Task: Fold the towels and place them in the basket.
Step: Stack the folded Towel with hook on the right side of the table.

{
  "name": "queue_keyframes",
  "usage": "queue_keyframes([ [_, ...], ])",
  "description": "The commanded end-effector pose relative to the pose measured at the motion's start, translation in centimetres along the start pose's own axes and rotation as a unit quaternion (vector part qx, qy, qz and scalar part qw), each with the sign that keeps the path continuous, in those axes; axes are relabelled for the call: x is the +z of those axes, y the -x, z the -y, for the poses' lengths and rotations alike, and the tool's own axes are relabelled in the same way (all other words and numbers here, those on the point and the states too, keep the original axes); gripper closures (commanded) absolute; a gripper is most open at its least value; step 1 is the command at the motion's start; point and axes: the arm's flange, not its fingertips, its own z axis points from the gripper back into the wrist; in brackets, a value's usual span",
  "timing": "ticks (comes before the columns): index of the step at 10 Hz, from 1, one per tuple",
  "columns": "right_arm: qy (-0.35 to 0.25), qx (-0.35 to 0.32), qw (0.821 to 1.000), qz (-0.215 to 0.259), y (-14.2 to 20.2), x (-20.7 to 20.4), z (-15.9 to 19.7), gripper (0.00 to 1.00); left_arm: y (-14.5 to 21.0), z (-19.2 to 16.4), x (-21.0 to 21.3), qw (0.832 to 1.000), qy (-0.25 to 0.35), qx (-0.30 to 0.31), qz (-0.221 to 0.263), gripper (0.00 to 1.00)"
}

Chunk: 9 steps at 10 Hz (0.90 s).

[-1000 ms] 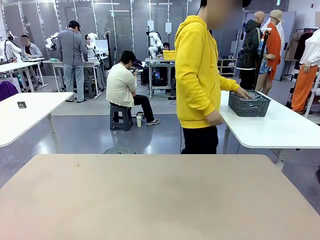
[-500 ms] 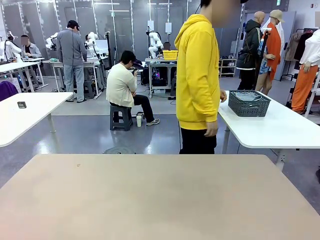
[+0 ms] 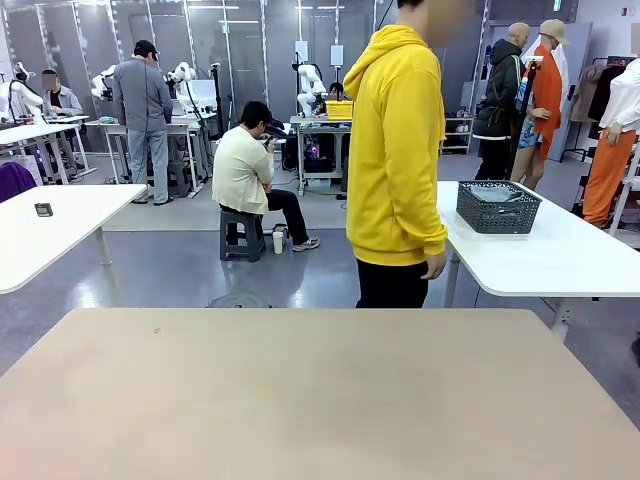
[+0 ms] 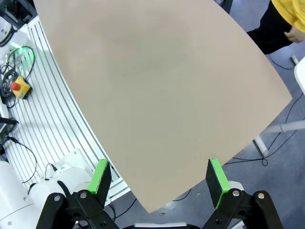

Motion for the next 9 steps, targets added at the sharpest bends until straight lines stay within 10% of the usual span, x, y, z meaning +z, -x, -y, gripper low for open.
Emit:
queue_keyframes([
  [1, 0.001, 0.005, 1.000, -0.006, 0.08, 0.11, 0.06, 0.00, -0.04, 0.04, 0.11, 1.000, 0.000, -0.008, -0.001, 0.00],
  [9, 0.001, 0.005, 1.000, -0.006, 0.08, 0.11, 0.06, 0.00, -0.04, 0.04, 0.11, 1.000, 0.000, -0.008, -0.001, 0.00],
])
